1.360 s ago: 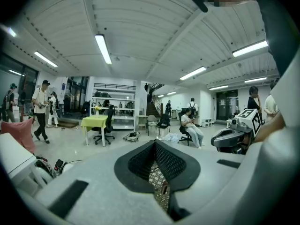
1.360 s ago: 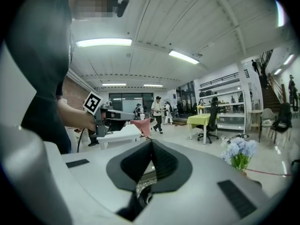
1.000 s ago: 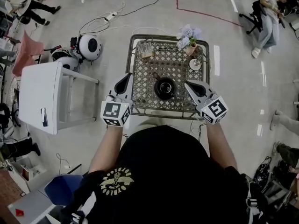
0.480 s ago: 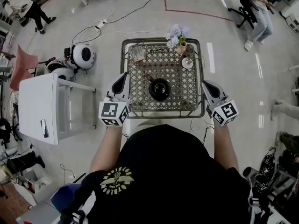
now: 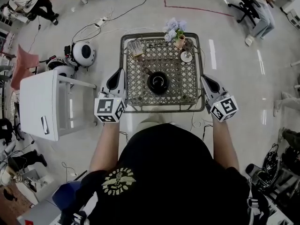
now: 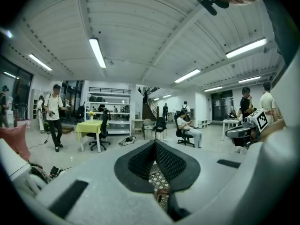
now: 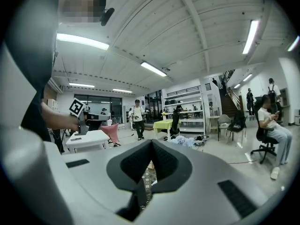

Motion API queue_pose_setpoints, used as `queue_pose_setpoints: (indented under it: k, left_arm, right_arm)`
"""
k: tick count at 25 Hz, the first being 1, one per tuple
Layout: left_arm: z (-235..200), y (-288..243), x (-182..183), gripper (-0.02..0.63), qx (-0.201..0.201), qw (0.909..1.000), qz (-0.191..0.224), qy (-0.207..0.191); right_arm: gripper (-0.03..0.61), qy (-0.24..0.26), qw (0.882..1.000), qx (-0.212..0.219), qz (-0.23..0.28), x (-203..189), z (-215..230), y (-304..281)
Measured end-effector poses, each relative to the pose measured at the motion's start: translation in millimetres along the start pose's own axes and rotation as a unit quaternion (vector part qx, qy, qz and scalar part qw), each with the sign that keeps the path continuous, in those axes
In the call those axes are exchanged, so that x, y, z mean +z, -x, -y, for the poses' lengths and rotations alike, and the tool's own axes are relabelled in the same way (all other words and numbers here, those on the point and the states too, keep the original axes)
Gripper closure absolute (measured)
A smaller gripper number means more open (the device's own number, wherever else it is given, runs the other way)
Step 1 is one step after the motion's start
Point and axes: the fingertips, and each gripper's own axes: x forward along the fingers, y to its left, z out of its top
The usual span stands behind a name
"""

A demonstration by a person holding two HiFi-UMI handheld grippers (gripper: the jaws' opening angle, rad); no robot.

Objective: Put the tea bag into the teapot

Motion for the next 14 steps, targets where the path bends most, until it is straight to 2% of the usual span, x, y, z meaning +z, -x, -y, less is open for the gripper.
queue_pose_setpoints:
  k: [14]
  left_arm:
    - [31.0, 32.1, -4.4, 0.618, 0.024, 0.9996, 0.011, 0.008]
  right_arm:
    - [0.569, 0.015, 1.0, 0.018, -0.01, -8.3, -7.1, 22.8]
